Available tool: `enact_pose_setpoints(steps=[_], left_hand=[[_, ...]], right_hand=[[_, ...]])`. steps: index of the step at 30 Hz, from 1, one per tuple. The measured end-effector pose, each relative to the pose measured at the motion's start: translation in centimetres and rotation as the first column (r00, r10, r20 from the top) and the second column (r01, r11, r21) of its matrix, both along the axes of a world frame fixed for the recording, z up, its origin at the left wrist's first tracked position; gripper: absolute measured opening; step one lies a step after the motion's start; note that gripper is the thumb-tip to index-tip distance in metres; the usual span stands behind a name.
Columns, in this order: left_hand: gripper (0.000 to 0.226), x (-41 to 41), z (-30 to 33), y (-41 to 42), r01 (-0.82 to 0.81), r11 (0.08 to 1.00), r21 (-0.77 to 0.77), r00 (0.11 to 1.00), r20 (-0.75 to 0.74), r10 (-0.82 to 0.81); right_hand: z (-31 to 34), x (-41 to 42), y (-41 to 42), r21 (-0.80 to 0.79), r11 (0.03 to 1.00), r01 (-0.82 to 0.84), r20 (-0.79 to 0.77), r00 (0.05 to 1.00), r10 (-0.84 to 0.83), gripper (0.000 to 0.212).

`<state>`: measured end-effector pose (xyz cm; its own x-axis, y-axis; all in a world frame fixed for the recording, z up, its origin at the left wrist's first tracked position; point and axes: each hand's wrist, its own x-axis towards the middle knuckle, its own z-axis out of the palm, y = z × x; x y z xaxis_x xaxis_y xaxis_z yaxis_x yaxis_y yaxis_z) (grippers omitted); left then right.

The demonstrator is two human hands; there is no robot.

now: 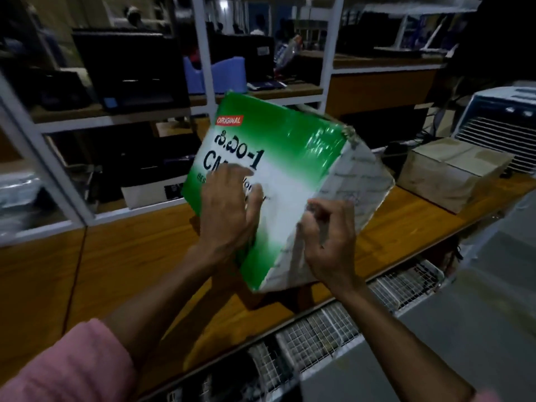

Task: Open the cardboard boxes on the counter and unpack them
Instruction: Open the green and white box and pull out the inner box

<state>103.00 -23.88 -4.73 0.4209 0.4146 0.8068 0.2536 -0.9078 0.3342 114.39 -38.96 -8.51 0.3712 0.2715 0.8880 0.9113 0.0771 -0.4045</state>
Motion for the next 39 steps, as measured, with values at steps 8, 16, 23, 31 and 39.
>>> enact_pose_setpoints(steps=[8,16,23,31,39], left_hand=[[0.056,-3.1,1.3,1.3,0.123,0.991,0.056,0.988,-0.106,-0.117],[0.041,-3.0,1.0,-0.4,-0.032,0.998,0.057,0.97,-0.237,0.045],[0.033,-1.8,5.6,6.2,-0.311,0.943,-0.119,0.864,-0.45,0.228],[0.076,-4.0,5.9,15.7,-0.533,0.731,-0.426,0.758,-0.625,0.189],[0.059,-7.4,4.7,14.3,-0.58,0.761,-0.291,0.69,-0.672,0.269]], right_hand=[[5.0,-0.1,2.4,-0.111,0.993,0.05,-0.105,0.993,-0.062,0.026],[8.4,-1.1,4.6,-0.738,0.669,0.084,-0.16,0.942,-0.295,0.046],[8.3,1.5,4.4,-0.853,0.52,0.052,-0.061,0.978,-0.198,0.063],[8.6,7.4,3.2,-0.84,0.532,-0.103,-0.144,0.989,-0.037,0.075],[7.7,7.5,5.6,-0.728,0.627,-0.276,-0.235,0.96,0.149,0.064]])
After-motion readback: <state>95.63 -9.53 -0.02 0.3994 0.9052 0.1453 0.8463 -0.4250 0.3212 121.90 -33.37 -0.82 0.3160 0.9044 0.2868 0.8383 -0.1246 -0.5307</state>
